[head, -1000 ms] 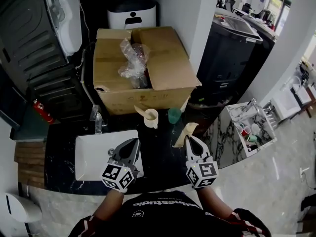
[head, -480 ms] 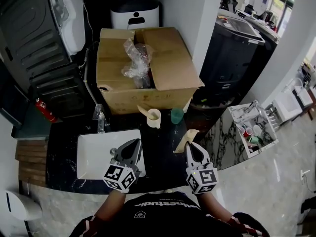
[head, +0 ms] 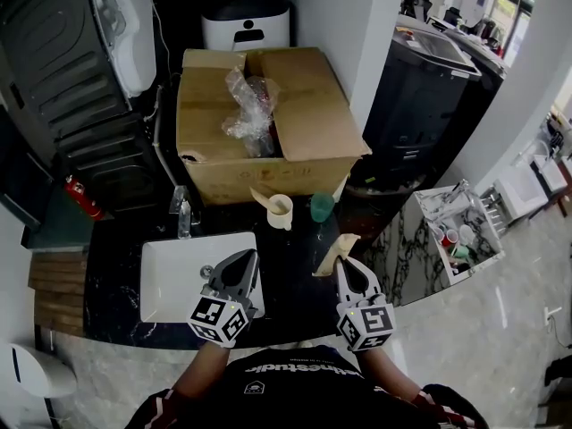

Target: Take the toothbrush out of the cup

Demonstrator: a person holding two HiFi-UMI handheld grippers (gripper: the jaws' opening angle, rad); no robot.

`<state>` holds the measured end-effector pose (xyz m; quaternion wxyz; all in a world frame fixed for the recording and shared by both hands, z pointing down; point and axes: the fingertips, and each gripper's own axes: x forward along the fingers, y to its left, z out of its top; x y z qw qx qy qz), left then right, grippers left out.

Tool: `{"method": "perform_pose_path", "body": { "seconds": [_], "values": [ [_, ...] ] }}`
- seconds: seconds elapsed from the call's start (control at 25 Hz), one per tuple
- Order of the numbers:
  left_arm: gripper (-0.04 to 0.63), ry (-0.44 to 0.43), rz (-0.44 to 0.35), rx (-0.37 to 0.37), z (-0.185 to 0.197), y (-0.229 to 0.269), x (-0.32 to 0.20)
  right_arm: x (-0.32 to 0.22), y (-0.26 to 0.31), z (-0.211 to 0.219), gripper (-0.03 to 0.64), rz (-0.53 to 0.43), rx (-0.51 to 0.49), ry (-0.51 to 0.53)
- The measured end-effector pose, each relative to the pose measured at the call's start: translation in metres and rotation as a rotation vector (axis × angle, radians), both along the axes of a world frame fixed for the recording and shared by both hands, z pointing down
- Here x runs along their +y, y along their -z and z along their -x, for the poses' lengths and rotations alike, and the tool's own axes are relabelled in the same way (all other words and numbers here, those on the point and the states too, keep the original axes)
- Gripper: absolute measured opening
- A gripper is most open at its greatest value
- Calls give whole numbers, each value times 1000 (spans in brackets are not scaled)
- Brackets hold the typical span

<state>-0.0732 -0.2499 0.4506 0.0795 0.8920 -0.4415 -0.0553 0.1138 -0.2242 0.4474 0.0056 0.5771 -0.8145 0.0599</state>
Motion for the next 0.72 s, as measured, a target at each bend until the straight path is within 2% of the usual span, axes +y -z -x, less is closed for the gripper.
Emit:
{"method": "perform_pose_path", "body": {
  "seconds": [0.52,0.6,0.72],
  "values": [
    [23,-30,2,-18,-13,-8,-7,3,2,-2,38,-10,-2,-4],
    [81,-31,12,-8,-13,-11,-14,2,2,-2,38,-11,2,-3],
    [124,-30,25,-16,-13,-18,-26,2,2,-5,38,-8,1,-8]
  ]
}}
